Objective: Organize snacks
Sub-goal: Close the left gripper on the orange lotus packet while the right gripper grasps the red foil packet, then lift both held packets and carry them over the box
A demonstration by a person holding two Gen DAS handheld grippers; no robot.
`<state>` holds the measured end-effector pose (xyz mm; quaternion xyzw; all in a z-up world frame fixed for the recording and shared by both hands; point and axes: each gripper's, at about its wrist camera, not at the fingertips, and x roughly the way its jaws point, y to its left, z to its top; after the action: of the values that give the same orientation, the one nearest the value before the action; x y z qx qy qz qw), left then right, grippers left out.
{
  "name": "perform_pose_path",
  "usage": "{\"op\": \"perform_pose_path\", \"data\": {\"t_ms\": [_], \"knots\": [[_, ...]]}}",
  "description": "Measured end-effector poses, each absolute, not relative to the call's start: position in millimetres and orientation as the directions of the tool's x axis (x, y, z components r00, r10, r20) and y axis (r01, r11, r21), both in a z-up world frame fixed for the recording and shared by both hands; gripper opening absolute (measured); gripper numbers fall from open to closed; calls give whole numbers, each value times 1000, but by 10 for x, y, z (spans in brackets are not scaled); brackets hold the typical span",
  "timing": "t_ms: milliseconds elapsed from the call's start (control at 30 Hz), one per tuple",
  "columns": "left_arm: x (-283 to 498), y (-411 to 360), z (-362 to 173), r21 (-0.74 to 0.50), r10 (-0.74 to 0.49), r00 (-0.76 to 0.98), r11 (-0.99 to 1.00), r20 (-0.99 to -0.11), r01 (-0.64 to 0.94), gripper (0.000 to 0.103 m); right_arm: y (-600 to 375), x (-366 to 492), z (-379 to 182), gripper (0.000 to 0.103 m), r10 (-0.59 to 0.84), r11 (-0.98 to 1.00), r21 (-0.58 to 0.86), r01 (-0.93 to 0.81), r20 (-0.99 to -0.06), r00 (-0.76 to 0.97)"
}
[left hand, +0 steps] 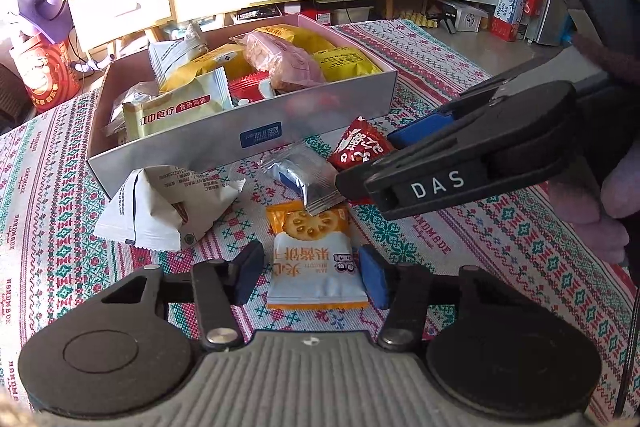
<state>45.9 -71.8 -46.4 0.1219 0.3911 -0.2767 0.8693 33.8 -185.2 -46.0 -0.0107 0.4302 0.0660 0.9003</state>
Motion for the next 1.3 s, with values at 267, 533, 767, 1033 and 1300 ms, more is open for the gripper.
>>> {"op": "perform_pose_path", "data": {"t_ms": [267, 533, 767, 1033, 1300], "knots": [[476, -677, -456, -8, -386, 538, 818, -749, 575, 47, -1818, 318, -472, 29, 102, 989, 8, -151, -776, 622], [469, -637, -441, -1, -379, 536, 817, -754, 576, 45, -1815, 313, -447, 27, 87, 987, -19, -159, -769, 633], [473, -587, -423, -8, -380, 535, 820, -755, 572, 45, -1814, 302, -438, 27, 81, 986, -29, -161, -769, 634], [465, -488, -304, -24, -392, 548, 828, -739, 561, 45, -1817, 273, -309, 27, 98, 986, -18, -167, -746, 659], [495, -401, -95, -49, -408, 575, 842, -709, 537, 45, -1844, 277, -165, 27, 117, 987, 6, -163, -718, 686]]}}
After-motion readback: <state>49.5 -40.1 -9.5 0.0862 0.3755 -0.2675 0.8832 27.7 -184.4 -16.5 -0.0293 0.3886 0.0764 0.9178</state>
